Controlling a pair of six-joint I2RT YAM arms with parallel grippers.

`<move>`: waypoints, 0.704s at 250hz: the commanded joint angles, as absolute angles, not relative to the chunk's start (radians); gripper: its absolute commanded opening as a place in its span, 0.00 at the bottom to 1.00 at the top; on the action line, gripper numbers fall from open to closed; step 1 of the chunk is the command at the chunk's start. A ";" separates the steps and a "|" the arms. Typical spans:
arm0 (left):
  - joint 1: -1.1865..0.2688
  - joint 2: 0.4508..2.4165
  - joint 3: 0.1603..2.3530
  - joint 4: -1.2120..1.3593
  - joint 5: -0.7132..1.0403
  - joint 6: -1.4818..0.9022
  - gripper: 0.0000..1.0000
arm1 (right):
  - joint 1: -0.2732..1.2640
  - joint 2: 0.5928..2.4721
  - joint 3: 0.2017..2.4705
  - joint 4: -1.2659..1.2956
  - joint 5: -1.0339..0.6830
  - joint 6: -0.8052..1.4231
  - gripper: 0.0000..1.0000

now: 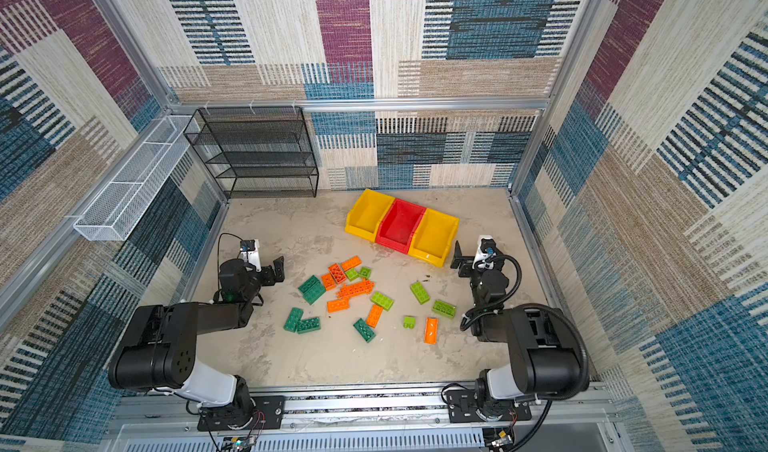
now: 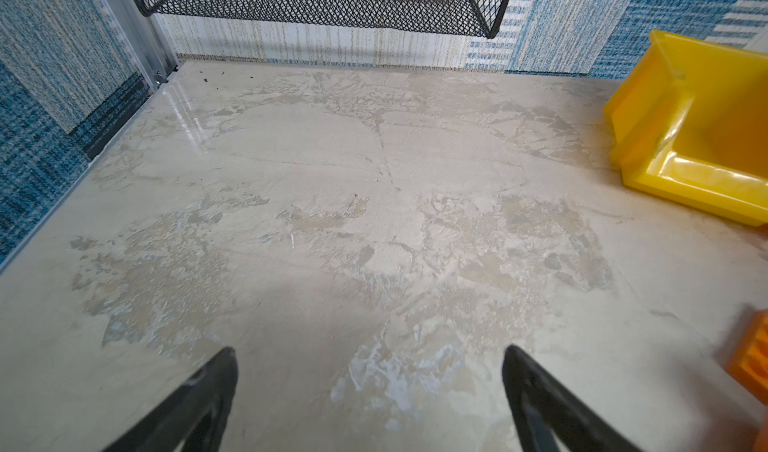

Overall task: Sort the legos into containers by color
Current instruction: 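Move both grippers forward toward the brick pile and bins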

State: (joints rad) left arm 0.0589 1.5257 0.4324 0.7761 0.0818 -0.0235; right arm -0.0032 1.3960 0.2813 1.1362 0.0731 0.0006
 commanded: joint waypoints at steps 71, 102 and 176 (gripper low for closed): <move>-0.010 1.329 0.535 0.475 -0.031 0.020 0.99 | 0.103 1.211 0.572 0.328 0.308 0.168 1.00; -0.077 1.262 0.556 0.428 -0.044 -0.019 0.99 | 0.171 1.197 0.613 0.174 0.285 0.207 1.00; -0.321 1.165 0.577 0.350 -0.063 -0.158 0.99 | 0.337 1.246 0.677 -0.074 0.245 0.278 0.88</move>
State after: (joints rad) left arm -0.2565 1.1915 0.5613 0.4080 -0.0536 -0.0601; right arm 0.2832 1.2179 0.6540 0.0761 0.2695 0.2348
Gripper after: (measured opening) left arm 0.992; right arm 0.889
